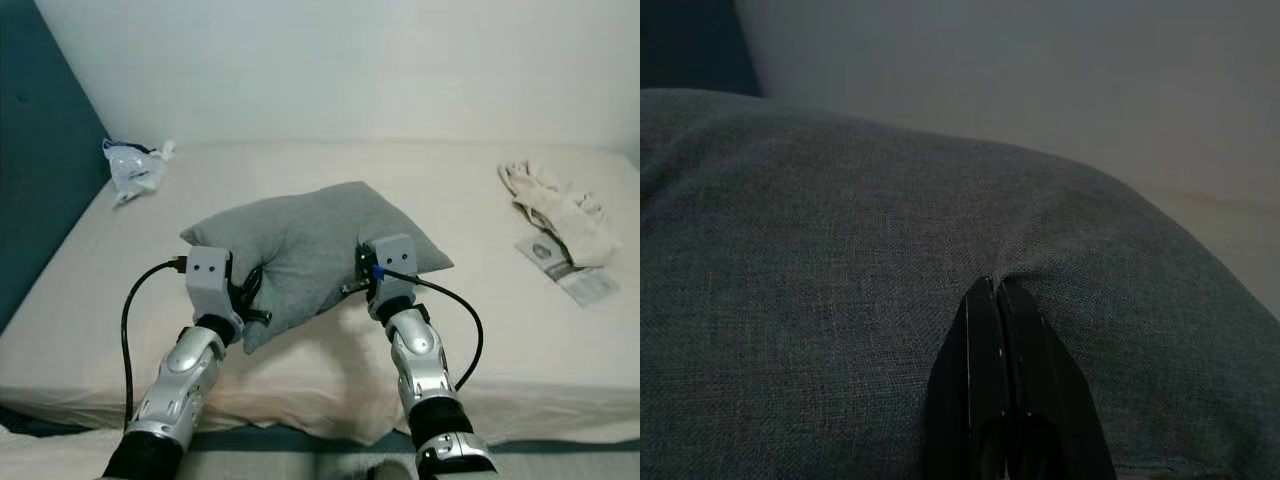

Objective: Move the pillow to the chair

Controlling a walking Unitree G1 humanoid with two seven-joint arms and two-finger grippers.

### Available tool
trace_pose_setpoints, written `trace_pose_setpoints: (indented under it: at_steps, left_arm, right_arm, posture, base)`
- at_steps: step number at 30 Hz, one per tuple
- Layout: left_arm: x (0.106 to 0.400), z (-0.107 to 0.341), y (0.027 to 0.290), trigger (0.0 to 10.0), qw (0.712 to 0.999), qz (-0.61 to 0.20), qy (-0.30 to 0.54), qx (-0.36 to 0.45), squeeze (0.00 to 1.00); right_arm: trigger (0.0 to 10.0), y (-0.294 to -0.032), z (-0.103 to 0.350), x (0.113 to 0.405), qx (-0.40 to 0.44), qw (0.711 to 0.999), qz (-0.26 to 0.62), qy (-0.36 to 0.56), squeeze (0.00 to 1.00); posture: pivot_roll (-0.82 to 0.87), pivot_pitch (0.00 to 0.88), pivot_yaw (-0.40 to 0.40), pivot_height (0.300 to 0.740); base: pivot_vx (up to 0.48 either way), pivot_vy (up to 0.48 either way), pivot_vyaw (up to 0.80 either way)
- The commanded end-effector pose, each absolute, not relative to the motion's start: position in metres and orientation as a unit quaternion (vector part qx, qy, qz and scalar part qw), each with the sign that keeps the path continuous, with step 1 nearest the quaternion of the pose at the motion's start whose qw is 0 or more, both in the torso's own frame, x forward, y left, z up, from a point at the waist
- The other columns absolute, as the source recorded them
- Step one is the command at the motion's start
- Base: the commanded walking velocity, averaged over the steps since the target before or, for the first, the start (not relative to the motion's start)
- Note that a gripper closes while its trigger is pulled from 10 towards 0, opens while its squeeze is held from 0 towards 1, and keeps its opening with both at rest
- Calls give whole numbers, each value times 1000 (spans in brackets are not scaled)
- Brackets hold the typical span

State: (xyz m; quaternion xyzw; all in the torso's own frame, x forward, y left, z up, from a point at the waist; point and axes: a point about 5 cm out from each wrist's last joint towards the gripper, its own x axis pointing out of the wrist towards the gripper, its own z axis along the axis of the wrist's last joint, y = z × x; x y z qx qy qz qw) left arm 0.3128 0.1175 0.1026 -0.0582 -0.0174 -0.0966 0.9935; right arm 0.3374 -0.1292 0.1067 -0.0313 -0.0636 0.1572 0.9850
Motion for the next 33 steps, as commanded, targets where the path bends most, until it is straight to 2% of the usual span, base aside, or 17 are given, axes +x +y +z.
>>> trace_pose_setpoints:
  at_steps: [1,5,22,24,25,27,33]
  left_arm:
    - [314,108,122,10000,994,-84,-36,-60,0]
    - [313,107,123,10000,994,-76,-35,-66,0]
    - [313,103,130,10000,996,-51,-28,-65,0]
    - [312,87,138,10000,996,-14,7,-89,0]
    - [312,87,138,10000,996,-14,7,-89,0]
    - [308,72,145,10000,993,8,45,-113,0]
    - [294,37,157,10000,991,-17,127,-45,0]
  right_arm:
    - [10000,-123,114,338,-38,980,171,-90,0]
    - [10000,-122,115,338,-39,980,174,-91,0]
    - [10000,-119,113,338,-37,979,180,-87,0]
    - [10000,-114,87,336,5,981,195,8,0]
    - [10000,-114,87,336,5,981,195,8,0]
    - [10000,-113,61,329,-7,977,195,87,0]
    - [10000,-126,37,315,-19,979,161,121,0]
  posture:
    - [28,57,-5,724]
    - [31,57,-7,740]
    - [31,42,-5,740]
    - [26,39,-3,740]
    - [26,39,-3,740]
    - [26,35,-4,740]
    - [34,32,-15,740]
  base:
    - [0,0,0]
    - [0,0,0]
    - [0,0,0]
    - [0,0,0]
    - [0,0,0]
    - [0,0,0]
    - [0,0,0]
